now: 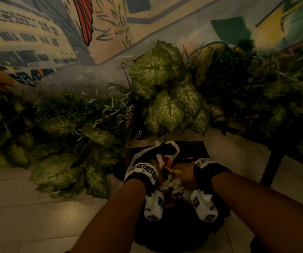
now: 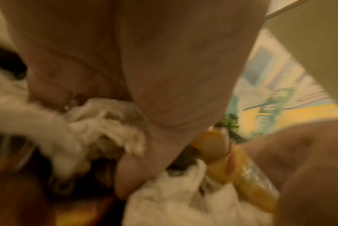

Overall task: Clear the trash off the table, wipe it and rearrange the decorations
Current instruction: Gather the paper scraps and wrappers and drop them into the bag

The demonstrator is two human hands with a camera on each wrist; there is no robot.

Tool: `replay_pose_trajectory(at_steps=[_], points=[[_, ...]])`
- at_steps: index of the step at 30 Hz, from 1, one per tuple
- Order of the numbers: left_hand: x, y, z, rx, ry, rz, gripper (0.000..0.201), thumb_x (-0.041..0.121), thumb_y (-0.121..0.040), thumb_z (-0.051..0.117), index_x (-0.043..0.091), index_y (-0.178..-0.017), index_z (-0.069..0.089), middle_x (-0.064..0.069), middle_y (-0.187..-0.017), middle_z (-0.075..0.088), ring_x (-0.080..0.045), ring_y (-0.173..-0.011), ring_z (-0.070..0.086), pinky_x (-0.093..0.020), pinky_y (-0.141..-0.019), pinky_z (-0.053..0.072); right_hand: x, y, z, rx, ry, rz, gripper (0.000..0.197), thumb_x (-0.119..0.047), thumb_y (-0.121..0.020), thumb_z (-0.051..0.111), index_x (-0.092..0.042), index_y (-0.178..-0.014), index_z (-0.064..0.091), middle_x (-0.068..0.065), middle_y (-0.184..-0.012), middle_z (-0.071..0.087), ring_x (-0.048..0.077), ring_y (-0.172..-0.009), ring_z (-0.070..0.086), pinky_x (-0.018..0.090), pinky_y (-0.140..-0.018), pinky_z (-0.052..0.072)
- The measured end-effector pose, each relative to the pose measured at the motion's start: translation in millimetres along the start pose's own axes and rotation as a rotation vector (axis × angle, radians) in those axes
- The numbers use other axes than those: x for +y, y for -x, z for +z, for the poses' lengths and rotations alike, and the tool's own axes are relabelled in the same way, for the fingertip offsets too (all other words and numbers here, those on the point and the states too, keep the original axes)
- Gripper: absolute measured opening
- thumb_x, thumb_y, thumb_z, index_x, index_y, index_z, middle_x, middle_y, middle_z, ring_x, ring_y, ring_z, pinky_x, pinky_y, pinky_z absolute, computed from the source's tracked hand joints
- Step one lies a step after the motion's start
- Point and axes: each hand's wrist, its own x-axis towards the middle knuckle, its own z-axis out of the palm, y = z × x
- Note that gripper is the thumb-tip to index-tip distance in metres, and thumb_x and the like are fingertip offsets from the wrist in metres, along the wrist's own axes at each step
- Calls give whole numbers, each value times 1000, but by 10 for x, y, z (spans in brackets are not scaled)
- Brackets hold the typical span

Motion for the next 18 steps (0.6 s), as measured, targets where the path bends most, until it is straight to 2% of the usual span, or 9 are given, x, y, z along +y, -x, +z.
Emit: replay_pose_trajectory(at_steps=[2,4,6,8,10,12,14,16,18], points=[[-76,-118,8,44,11,15,52,47,-79,58,22,-125,50,-12,-110,60,-37,-91,60,-53,-74,55,11,35,-179,-22,-17,-13,66,-31,-82,64,-17,-140,36,10,-137,47,32,-124,46,44,-104,39],[-63,-161,-2,79,45,34,57,50,-69,64,28,-120,53,-4,-103,62,-30,-86,62,-47,-71,56,-3,102,-309,-18,-36,25,66,-34,-86,60,-10,-141,33,15,-140,44,32,-122,46,42,-104,40],[-63,-295,28,151,91,55,61,56,-65,65,32,-119,52,4,-109,61,-23,-91,62,-37,-73,54,20,173,-341,-6,-42,60,76,-44,-94,47,-4,-149,12,20,-153,22,35,-136,32,40,-112,31],[-31,-193,-54,263,122,61,69,63,-61,63,44,-124,43,13,-120,58,-17,-96,62,-33,-76,54,47,219,-329,5,-111,108,94,-58,-90,45,-8,-150,-7,14,-159,2,36,-145,15,43,-117,22],[31,207,-288,274,204,31,58,60,-65,62,43,-119,47,12,-108,61,-14,-85,61,-28,-71,53,40,387,-371,26,-156,139,97,-61,-87,47,-14,-150,-10,10,-160,-2,36,-146,7,47,-118,17],[85,622,-566,236,265,2,42,48,-78,60,28,-115,54,6,-97,60,-16,-79,59,-24,-63,46,-18,717,-450,22,-236,156,90,-48,-90,51,-16,-151,-7,9,-160,-1,34,-146,7,46,-119,17],[97,1040,-858,205,321,-43,33,40,-86,56,15,-108,55,-3,-101,60,-18,-78,56,-27,-65,43,-131,1091,-539,25,-362,166,80,-31,-93,53,-11,-151,2,9,-159,4,31,-146,12,40,-119,17],[84,1446,-1128,194,334,-48,23,35,-91,51,12,-92,57,-2,-87,57,-14,-66,49,-24,-64,41,-229,1456,-632,-48,-414,170,73,-22,-95,53,-3,-150,9,9,-158,7,29,-145,17,37,-117,19],[82,1816,-1375,166,332,-69,22,31,-90,53,12,-79,55,3,-70,47,-10,-56,44,-19,-54,38,-333,1844,-745,-118,-486,180,59,-22,-96,52,-3,-146,27,16,-153,27,31,-138,32,38,-115,27]])
